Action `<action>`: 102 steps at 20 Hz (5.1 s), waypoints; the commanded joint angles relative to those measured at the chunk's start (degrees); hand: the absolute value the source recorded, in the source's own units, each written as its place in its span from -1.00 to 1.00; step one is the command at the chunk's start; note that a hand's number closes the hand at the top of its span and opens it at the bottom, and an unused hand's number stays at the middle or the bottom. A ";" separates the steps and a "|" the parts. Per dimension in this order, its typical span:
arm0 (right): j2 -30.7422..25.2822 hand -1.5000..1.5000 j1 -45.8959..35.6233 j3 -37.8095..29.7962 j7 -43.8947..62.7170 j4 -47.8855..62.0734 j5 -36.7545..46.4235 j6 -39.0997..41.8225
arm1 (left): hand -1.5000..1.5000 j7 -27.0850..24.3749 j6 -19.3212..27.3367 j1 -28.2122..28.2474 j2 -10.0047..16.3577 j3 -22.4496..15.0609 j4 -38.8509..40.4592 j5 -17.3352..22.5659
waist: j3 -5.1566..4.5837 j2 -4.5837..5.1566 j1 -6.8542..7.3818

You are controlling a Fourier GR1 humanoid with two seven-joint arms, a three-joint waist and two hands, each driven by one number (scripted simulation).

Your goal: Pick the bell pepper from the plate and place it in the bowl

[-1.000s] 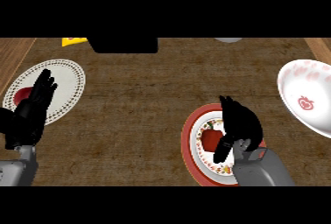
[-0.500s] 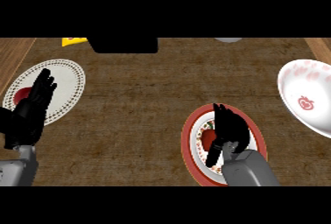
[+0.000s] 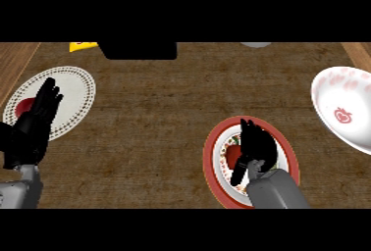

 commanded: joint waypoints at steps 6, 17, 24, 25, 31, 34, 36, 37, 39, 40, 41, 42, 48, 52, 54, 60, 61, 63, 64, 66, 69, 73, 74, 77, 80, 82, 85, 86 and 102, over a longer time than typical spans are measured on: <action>0.49 1.00 -3.84 0.02 -3.63 10.50 -3.31 -3.98 | 0.00 -1.25 -2.58 -1.59 -0.52 3.16 2.44 -0.54 | 0.00 0.04 0.08; 0.45 1.00 -6.93 -1.27 -8.64 16.66 0.60 -13.77 | 0.00 0.14 0.30 -1.59 -4.79 0.75 1.03 -5.34 | 0.00 0.03 0.07; -10.59 1.00 -4.30 -0.60 -23.66 6.10 -0.53 -7.60 | 0.00 -0.73 -2.80 -1.28 -2.74 4.13 2.13 -2.55 | -0.02 -0.05 -0.52; -11.40 1.00 -1.98 1.11 -27.50 4.39 -0.65 -8.84 | 0.00 -1.42 -2.24 -0.02 -3.83 2.39 1.71 -4.00 | -0.01 -0.10 -0.64; -19.42 1.00 1.92 -0.94 -30.91 -11.18 -0.46 -7.09 | 0.00 1.29 -2.80 -4.31 -2.53 4.08 3.18 -3.32 | -0.04 -0.25 -1.42; -21.01 1.00 0.99 -2.87 -26.51 -20.19 1.83 -7.45 | 0.00 -0.60 -2.40 -0.26 -3.93 3.32 1.05 -3.62 | -0.08 -0.49 -1.47; -22.36 1.00 -1.33 -7.68 -26.70 -22.76 1.23 -9.87 | 0.00 0.45 -2.22 0.12 -3.30 3.71 0.51 -3.87 | -0.04 -0.51 -1.33; -22.23 1.00 -1.41 -9.14 -25.30 -26.37 1.40 -11.11 | 0.00 0.07 -1.45 0.14 -4.27 3.27 1.08 -4.28 | -0.06 -0.69 -2.04; -19.17 1.00 -2.97 -9.89 -20.47 -31.27 1.65 -11.06 | 0.00 -0.95 -3.17 -0.08 -2.89 3.86 1.53 -3.68 | -0.09 -0.56 -1.51; -21.03 1.00 -1.85 -13.03 -20.45 -34.78 -1.04 -8.60 | 0.00 1.78 -2.65 1.34 -3.27 3.21 -2.29 -3.74 | -0.03 -0.70 -1.28; -21.29 1.00 -1.43 -15.85 -20.37 -36.73 -3.79 -7.57 | 0.00 2.45 -4.50 0.49 -1.89 4.74 -2.64 -1.57 | -0.02 -0.60 -1.25; -20.81 1.00 -2.84 -17.50 -20.55 -34.41 -3.97 -8.28 | 0.00 -0.03 -2.86 0.11 -3.88 3.52 0.25 -3.63 | -0.03 -0.18 -0.77; -27.10 1.00 -2.38 -33.24 -27.79 -30.19 -13.35 -6.14 | 0.00 -1.33 -3.49 -0.52 -4.24 3.63 1.45 -4.17 | 0.01 -0.03 -0.45; -25.52 1.00 -3.98 -34.30 -31.34 -23.95 -15.02 -8.12 | 0.00 1.54 -4.66 1.13 -3.66 4.47 -3.11 -3.22 | 0.01 -0.04 0.01; -26.25 1.00 -3.89 -37.00 -35.66 -18.44 -16.26 -10.36 | 0.00 -1.05 -1.77 0.40 -6.98 1.81 0.05 -6.44 | 0.01 0.05 -0.13; -29.16 1.00 -11.59 -38.24 -47.33 4.91 -15.00 -16.94 | 0.00 -1.55 -4.52 -0.36 -4.70 3.73 1.22 -5.36 | 0.01 0.23 0.48; -32.01 1.00 -11.42 -40.93 -51.43 8.00 -16.87 -16.35 | 0.00 -0.84 -5.14 1.58 -5.23 3.39 -2.06 -4.27 | 0.03 0.18 0.58; -33.49 1.00 -17.00 -41.43 -53.32 16.21 -16.33 -18.34 | 0.00 -2.42 -3.62 -1.44 -6.18 3.35 2.03 -5.53 | 0.02 0.32 0.73; -31.66 1.00 -13.55 -40.35 -56.85 16.91 -15.21 -21.32 | 0.00 -1.07 -6.47 -4.24 -2.72 6.47 4.64 -3.18 | 0.02 0.27 0.37; -34.58 1.00 -18.12 -42.22 -61.58 27.27 -15.33 -23.21 | 0.00 -0.76 -5.14 -4.87 -4.20 4.82 4.62 -4.58 | 0.06 0.50 0.87; -35.01 1.00 -22.81 -41.50 -64.50 36.89 -13.53 -26.92 | 0.00 3.38 -6.31 -2.44 -3.63 4.75 -2.09 -3.29 | 0.07 0.37 1.37; -37.80 1.00 -19.63 -37.66 -55.28 41.73 -6.95 -21.52 | 0.00 -1.58 -4.68 -1.93 -5.71 4.11 2.41 -4.91 | 0.02 0.79 1.45; -36.23 1.00 -22.68 -38.78 -55.17 45.89 -8.52 -21.60 | 0.00 -0.61 -7.53 -3.29 -2.87 5.92 3.28 -2.94 | 0.07 0.88 1.96; -37.51 -1.00 -24.01 -39.83 -63.59 54.81 -9.42 -22.52 | 0.00 -0.88 -5.69 -4.57 -4.64 5.36 3.95 -3.87 | 0.13 0.90 1.81; -40.99 -1.00 -24.00 -41.50 -72.87 58.50 -12.05 -18.06 | 0.00 -0.04 -6.32 -2.60 -4.45 4.84 1.01 -3.87 | 0.17 0.74 1.74; -40.03 -1.00 -24.84 -44.52 -74.85 59.79 -15.20 -18.62 | 0.00 0.41 -4.81 -4.19 -4.69 4.64 2.58 -5.42 | 0.18 0.73 1.34; -39.56 -1.00 -27.49 -52.55 -75.86 60.33 -23.70 -16.32 | 0.00 0.46 -6.14 -4.34 -4.19 5.36 2.56 -3.79 | 0.31 0.89 1.29; -40.95 -1.00 -27.67 -55.41 -76.29 59.88 -26.83 -14.12 | 0.00 -1.01 -5.37 -2.12 -4.59 5.33 2.53 -4.67 | 0.23 0.43 0.54; -60.10 -1.00 -11.22 -69.85 -84.76 72.29 -41.27 11.96 | 0.00 0.46 -5.11 -1.72 -5.64 4.82 0.57 -4.74 | 0.42 0.71 0.25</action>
